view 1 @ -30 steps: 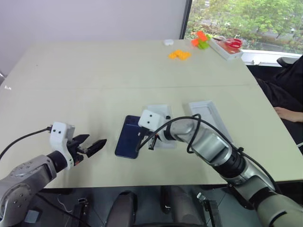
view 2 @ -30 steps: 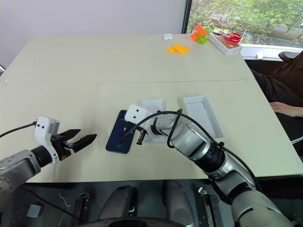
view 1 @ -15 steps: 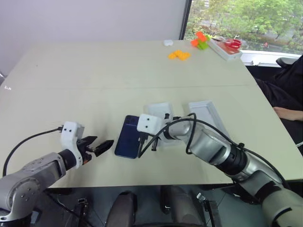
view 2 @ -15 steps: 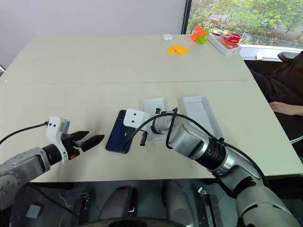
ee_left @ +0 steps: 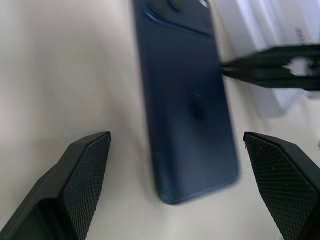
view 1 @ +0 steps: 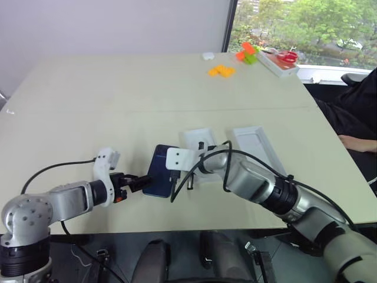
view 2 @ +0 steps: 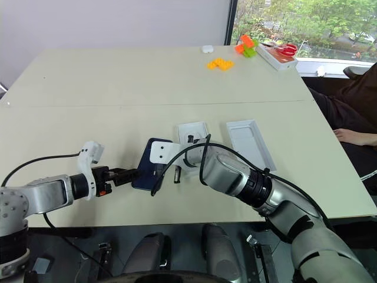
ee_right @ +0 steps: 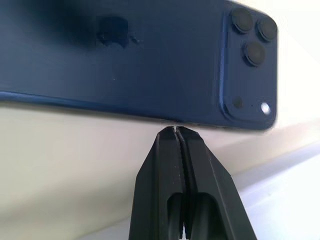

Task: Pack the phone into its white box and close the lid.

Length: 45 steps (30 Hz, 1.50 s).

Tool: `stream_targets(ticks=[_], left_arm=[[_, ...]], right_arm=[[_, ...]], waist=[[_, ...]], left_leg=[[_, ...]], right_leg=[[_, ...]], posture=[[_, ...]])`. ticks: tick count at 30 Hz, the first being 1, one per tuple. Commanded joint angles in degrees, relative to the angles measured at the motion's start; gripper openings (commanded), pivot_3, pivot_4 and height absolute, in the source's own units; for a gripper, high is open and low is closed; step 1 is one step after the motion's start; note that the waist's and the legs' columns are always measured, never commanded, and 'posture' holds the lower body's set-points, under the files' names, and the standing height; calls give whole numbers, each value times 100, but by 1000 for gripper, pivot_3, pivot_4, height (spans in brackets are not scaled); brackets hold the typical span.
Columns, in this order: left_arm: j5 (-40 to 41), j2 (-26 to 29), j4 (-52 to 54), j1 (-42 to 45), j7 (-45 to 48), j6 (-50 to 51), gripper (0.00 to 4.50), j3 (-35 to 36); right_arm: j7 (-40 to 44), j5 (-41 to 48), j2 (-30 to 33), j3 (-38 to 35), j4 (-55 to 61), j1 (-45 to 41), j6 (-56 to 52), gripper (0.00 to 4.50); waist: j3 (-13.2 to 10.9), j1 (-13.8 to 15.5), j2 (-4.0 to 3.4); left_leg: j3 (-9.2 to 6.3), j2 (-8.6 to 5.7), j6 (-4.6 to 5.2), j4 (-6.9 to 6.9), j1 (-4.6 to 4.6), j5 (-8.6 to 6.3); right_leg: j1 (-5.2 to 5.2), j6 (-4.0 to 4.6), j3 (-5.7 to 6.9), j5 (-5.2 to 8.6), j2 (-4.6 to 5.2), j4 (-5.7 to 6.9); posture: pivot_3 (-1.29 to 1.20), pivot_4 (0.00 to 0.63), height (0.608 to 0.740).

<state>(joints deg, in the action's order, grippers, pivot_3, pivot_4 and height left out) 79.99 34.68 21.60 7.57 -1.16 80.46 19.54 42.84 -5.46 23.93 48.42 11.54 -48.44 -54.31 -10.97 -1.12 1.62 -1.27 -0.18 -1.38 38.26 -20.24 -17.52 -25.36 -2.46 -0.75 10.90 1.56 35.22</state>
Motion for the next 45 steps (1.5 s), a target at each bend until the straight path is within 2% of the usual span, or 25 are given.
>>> stream_targets(ticks=[1,14,21,33,42,45], left_arm=[[477,-91,-125,-36,-278,81,4500,-380],[2122,-120,-346,-109,-1499,-1087,4500,-941],[2761,32,-286,-171,-1815,-1677,4500,-1219],[2989,340,-239,-191,-2040,-2341,4500,-1619],[2930,480,-306,-643,-2206,-2921,4500,-1201],[2942,495,-275,-713,-2200,-2975,3677,-1197]], right_arm=[[129,46,-178,-160,60,-17,180,60],[333,192,-517,-543,-119,283,283,60],[346,172,-587,-594,-152,333,275,60],[375,110,-621,-638,-167,369,285,60],[368,115,-502,-790,-88,304,258,60],[371,109,-463,-802,-38,301,263,0]], waist=[[0,2,0],[5,45,-3],[5,44,-3],[3,16,-2],[2,-6,-3],[2,-3,-4]], left_leg=[[0,-1,0,0,0,0],[-7,-6,-1,1,-2,1],[-8,-8,-2,1,-5,1],[-8,-8,-3,0,-10,1],[-8,-5,-3,-1,-9,1],[-8,-4,-3,-2,-9,1]], right_leg=[[0,0,0,0,0,0],[4,1,0,0,12,-2],[3,2,1,1,12,-5],[-2,3,3,2,2,-7],[-4,-7,3,9,-4,-7],[-5,-15,4,15,-4,-7]], posture=[[0,150,740],[0,150,740],[0,150,740],[0,150,740],[0,150,740],[0,150,740]])
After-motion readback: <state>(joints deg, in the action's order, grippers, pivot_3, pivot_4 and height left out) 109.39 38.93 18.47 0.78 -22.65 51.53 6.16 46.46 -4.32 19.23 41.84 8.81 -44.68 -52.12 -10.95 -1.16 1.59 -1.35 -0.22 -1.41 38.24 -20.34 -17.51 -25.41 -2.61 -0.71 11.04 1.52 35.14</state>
